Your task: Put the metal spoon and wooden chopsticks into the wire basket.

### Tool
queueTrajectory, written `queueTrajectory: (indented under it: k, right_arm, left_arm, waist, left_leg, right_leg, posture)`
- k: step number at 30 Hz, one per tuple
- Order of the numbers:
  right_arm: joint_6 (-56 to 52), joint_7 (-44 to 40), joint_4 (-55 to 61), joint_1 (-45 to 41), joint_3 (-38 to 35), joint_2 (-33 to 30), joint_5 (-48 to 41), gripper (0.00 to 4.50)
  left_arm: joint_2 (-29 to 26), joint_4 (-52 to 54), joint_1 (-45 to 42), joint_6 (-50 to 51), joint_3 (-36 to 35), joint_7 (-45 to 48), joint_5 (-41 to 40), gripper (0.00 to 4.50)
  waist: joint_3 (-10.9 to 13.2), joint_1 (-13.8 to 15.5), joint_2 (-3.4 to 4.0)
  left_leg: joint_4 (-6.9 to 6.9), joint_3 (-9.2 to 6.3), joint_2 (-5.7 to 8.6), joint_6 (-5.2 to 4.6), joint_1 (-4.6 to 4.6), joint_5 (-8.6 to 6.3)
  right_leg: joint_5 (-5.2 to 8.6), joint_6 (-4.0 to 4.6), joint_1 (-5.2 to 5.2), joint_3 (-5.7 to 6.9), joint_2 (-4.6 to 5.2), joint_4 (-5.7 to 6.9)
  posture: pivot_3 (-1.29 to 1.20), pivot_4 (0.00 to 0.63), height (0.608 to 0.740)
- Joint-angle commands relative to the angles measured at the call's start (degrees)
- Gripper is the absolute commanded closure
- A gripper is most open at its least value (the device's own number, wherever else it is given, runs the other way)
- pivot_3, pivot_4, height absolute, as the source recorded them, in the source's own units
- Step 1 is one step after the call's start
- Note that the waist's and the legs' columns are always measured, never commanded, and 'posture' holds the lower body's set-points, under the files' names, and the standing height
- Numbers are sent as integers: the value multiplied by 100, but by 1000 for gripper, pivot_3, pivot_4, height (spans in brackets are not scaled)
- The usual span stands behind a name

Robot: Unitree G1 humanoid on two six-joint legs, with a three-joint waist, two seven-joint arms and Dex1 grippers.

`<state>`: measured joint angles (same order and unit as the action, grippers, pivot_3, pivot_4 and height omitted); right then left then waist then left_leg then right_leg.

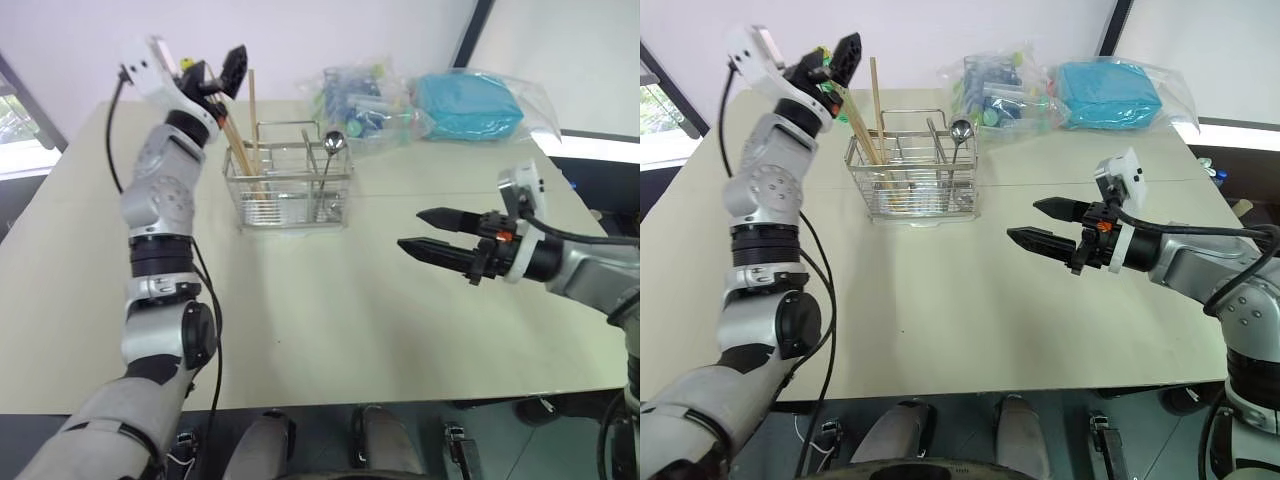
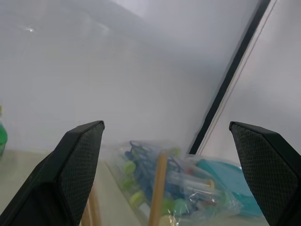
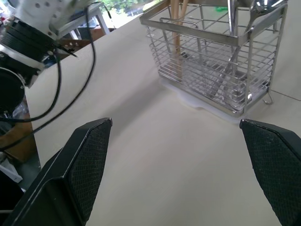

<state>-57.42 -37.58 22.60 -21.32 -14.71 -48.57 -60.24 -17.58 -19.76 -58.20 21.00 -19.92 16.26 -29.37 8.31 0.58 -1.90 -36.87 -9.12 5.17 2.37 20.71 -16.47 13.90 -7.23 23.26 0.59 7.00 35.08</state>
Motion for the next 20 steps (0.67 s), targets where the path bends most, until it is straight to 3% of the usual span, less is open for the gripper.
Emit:
queueTrajectory:
  k: [1, 5, 11, 14, 20]
  right_arm:
    - [329, -362, -258, -348, 160, -95, 370, 0]
    - [765, -845, -800, -684, 465, -265, 1021, 0]
    - [1215, -1434, -1596, -1247, 819, -334, 1720, 0]
    - [1306, -1702, -1873, -1500, 994, -269, 1922, 0]
    - [1441, -1968, -2073, -1708, 1250, -30, 2233, 0]
  left_arm:
    - [-1230, 1059, -61, 887, 292, 718, 0, 36]
    - [-2975, 1809, 688, 1588, 484, 2109, -67, 36]
    - [-4705, 2221, 2496, 2044, -188, 3545, -189, 36]
    - [-5047, 2572, 3724, 2166, -953, 4006, -161, 36]
    - [-4870, 3411, 4913, 2384, -1717, 4085, -264, 36]
  waist:
    - [3, -43, 5]
    - [-1, -124, 32]
    - [3, -119, 42]
    - [6, -141, 47]
    - [9, -101, 49]
  left_leg:
    - [1, 2, 0, 1, 3, -1]
    - [9, 2, -2, 4, -2, -4]
    - [41, 17, -9, -23, -29, -19]
    - [60, 30, -11, -24, -35, -19]
    - [69, 30, -16, -23, -28, -20]
  right_leg:
    - [0, 0, 5, -2, -5, 1]
    - [0, 1, 4, -6, -10, 1]
    - [2, 3, 4, -24, -10, -3]
    - [3, 4, 12, -34, -9, -3]
    - [3, 5, 15, -32, -6, -16]
  posture:
    - [0, 150, 698]
    - [0, 150, 698]
    - [0, 150, 698]
    - [0, 150, 698]
    - [0, 150, 698]
